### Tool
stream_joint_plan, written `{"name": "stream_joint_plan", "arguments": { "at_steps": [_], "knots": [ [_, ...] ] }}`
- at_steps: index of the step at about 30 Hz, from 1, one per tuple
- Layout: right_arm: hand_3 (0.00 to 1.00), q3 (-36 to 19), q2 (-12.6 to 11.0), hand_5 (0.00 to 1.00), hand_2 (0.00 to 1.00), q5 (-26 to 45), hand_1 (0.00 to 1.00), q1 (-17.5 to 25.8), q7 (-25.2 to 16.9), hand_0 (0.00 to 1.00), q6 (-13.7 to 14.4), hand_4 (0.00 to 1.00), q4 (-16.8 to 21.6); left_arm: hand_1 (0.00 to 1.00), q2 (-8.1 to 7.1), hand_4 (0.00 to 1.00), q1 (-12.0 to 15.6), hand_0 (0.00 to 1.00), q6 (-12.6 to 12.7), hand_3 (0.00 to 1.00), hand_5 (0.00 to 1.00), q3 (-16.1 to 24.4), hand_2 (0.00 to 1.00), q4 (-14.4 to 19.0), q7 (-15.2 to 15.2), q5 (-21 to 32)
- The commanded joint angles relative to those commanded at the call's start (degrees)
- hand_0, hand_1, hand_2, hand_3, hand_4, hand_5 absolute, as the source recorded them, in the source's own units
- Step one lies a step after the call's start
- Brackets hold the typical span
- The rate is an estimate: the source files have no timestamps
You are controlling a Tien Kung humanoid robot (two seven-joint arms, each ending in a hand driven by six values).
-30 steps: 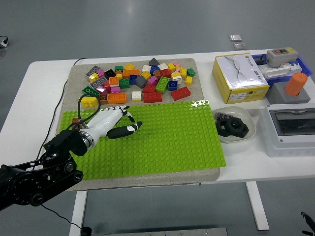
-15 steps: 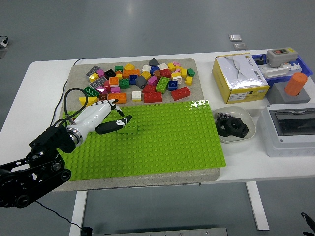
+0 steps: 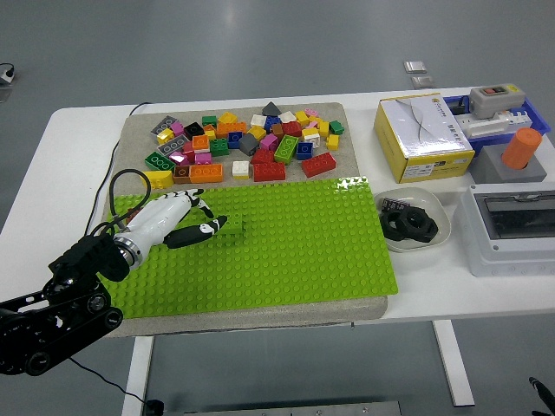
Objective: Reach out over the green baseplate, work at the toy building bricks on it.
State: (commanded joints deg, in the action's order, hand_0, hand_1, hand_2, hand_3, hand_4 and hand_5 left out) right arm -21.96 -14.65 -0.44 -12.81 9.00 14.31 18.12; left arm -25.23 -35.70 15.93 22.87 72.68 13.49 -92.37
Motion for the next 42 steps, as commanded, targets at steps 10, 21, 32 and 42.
{"name": "stream_joint_plan", "arguments": {
  "at_steps": [10, 21, 32, 42],
  "knots": [
    [0.731, 0.06, -0.03, 0.839, 0.715, 0.12, 0.655, -0.04, -0.08, 0.68, -0.03, 0.88, -0.05, 0.998, 0.24, 0.709, 0.14, 0.998, -0.21, 0.671, 0.998, -0.09, 0.998, -0.01, 0.26, -0.05],
    [0.73, 0.25, 0.09, 0.838, 0.716, 0.5, 0.656, -0.29, -0.21, 0.68, -0.1, 0.881, -0.07, 0.998, 0.99, 0.708, 0.37, 0.998, -0.23, 0.672, 0.998, 0.5, 0.998, -1.8, 0.17, 0.11],
    [0.731, 0.69, 0.24, 0.843, 0.714, 0.92, 0.655, -0.39, -0.34, 0.681, -0.19, 0.885, -0.03, 0.998, 0.41, 0.709, 0.83, 0.998, -0.19, 0.672, 0.998, 0.32, 0.998, -0.9, 0.43, -0.37],
    [0.731, 0.66, 0.27, 0.845, 0.714, 0.9, 0.655, -0.4, -0.3, 0.682, -0.16, 0.886, 0.0, 0.998, 0.51, 0.709, 0.07, 0.998, 0.59, 0.672, 0.998, 0.41, 0.998, 0.16, -0.01, -2.39]
  ]
}}
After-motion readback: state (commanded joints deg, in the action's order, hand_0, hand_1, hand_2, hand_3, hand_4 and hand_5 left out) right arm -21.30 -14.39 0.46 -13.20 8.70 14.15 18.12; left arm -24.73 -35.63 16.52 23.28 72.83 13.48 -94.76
